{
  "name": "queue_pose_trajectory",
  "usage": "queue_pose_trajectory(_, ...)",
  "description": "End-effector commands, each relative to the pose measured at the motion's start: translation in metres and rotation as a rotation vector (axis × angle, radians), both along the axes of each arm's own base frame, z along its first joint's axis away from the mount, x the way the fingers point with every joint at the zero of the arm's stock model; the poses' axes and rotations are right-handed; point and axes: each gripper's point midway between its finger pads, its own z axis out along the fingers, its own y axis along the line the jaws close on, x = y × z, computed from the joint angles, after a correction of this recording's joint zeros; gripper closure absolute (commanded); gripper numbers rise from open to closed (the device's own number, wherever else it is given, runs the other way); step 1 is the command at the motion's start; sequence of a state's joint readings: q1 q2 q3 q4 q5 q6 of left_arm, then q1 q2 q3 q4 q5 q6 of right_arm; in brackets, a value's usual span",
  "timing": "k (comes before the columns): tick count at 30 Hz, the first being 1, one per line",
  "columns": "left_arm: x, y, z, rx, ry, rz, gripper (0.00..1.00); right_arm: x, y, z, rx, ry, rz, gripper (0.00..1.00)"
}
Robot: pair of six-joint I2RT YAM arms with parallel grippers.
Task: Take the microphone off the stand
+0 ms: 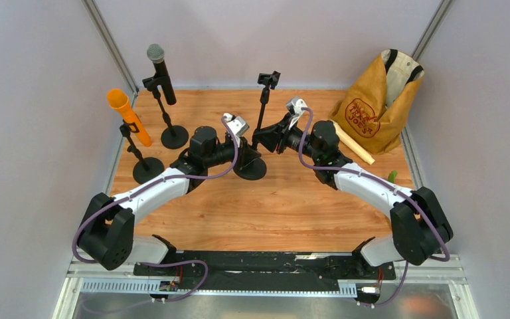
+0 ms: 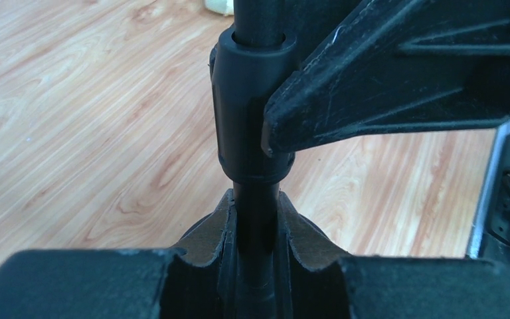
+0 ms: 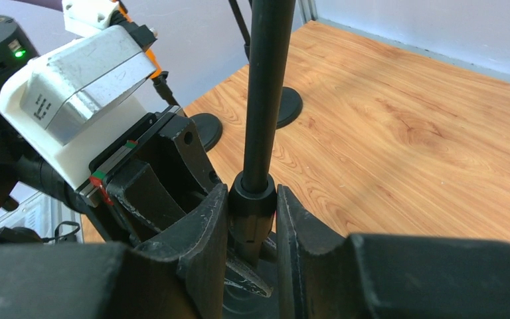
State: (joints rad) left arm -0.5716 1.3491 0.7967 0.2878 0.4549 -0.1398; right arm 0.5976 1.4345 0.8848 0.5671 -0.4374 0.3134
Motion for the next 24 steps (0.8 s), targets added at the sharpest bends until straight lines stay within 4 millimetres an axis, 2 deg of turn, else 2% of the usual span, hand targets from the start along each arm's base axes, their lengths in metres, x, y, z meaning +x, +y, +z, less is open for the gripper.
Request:
queue_pose_trajectory(1,-0.046,-0.020,0.068,-0.156,-0.177,-0.292,1.00,-0.019,-0.003,0.025,0.026,-0.136,0.122,0.95)
queue_pose_trajectory(5,-0.065,-0.019,0.074,-0.193,-0.175,-0.393,1.00,-0.036,-0.009,0.038,0.046,-0.194,0.215,0.96)
queue_pose_trajectory(10,-0.076,-0.017,0.081,-0.220,-0.189,-0.444,1.00,-0.056,-0.013,0.050,0.057,-0.261,0.300,0.94)
queue_pose_trajectory(19,-0.083,-0.015,0.082,-0.243,-0.186,-0.477,1.00,-0.067,-0.018,0.055,0.058,-0.296,0.343,0.91)
queue_pose_trajectory(24,-0.082,-0.015,0.081,-0.247,-0.186,-0.473,1.00,-0.061,-0.019,0.054,0.053,-0.291,0.318,0.72)
